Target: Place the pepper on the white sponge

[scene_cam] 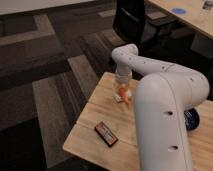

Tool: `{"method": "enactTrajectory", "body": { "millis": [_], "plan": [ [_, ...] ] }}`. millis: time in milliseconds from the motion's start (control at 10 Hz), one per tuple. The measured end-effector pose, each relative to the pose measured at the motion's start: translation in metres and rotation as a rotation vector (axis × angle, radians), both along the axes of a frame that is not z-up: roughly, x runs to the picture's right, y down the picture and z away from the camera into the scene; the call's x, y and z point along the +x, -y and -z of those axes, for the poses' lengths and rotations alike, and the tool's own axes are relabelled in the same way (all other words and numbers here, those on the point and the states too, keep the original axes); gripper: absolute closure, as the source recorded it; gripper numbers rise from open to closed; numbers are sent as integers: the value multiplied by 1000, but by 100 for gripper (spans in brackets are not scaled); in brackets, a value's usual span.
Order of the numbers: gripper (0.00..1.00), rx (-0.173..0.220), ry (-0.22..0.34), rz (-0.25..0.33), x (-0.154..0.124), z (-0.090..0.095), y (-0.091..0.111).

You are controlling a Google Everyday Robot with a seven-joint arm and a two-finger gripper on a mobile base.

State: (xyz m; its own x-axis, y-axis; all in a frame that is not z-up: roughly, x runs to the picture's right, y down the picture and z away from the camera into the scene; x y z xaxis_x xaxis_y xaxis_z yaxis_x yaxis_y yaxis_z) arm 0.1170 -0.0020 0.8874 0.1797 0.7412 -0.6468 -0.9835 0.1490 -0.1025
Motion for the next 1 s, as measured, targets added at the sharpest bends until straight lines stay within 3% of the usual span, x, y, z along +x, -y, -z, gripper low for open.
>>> {"method": "enactTrajectory", "body": {
  "millis": [300,400,500,600,800,1000],
  "plan": [
    [96,1,35,36,-5,-1,2],
    [85,1,34,37,-4,-1,2],
    [65,2,35,37,-5,-1,2],
    [57,1,34,37,-5,-1,2],
    [25,1,34,37,-5,-1,2],
    [20,1,34,37,-5,-1,2]
  ]
}}
